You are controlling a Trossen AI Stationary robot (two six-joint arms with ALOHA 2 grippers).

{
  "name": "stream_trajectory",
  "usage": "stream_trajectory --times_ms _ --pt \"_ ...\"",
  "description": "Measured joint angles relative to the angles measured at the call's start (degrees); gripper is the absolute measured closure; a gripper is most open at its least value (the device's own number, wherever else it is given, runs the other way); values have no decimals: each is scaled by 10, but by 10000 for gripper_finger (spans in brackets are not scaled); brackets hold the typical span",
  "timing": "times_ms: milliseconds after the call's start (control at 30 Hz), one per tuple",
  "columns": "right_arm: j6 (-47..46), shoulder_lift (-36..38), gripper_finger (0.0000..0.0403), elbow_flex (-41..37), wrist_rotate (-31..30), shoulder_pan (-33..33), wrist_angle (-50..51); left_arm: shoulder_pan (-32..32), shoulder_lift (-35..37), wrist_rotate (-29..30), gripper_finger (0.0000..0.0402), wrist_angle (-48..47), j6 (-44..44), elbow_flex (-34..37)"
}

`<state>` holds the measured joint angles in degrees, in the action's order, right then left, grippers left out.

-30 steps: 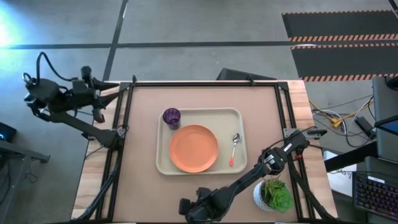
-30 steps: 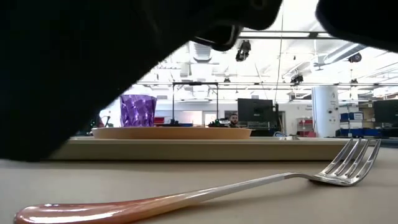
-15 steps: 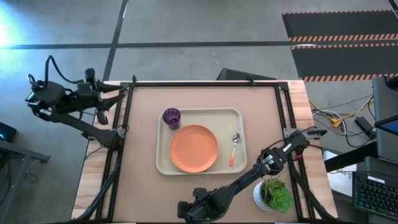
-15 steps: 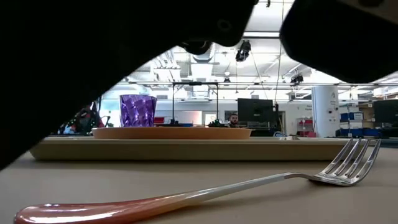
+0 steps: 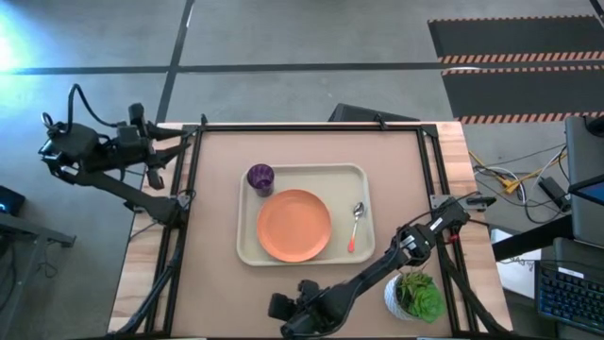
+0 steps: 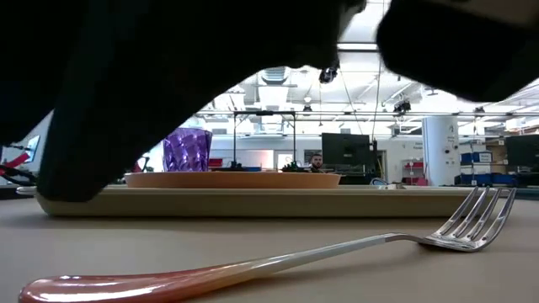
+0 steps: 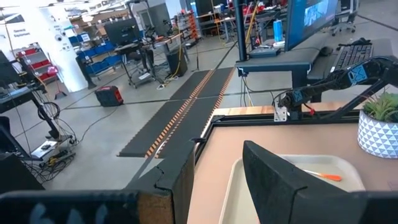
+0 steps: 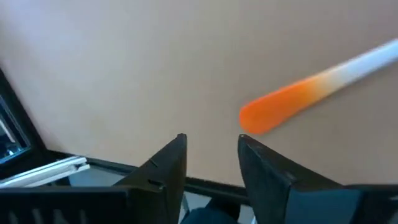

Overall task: Pick and place plate/cup/fork/spoon on tray
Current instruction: Put the orange fork on the beige tray

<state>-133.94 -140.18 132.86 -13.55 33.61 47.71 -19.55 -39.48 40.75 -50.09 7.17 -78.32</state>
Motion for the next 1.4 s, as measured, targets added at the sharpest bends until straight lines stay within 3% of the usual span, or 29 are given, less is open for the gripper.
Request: stream_trajectory --times_ms 67,200,267,433,700,1033,1167,1400 --pt "-15 0 263 0 22 0 3 0 2 0 282 0 11 0" --pt "-39 1 263 0 158 -6 16 0 5 0 282 0 23 0" --pt "-48 4 266 0 191 -7 23 0 6 0 282 0 23 0" --pt "-47 24 275 0 138 -10 82 0 11 0 282 0 27 0" --pt "-49 33 275 0 135 -25 206 0 20 0 282 -1 26 0" --pt "-56 33 297 0 143 -42 229 0 23 0 282 0 40 0" --pt "-62 33 310 0 185 -41 220 0 25 0 282 0 47 0" --pt "-64 35 345 22 180 -39 231 0 31 0 282 0 56 0"
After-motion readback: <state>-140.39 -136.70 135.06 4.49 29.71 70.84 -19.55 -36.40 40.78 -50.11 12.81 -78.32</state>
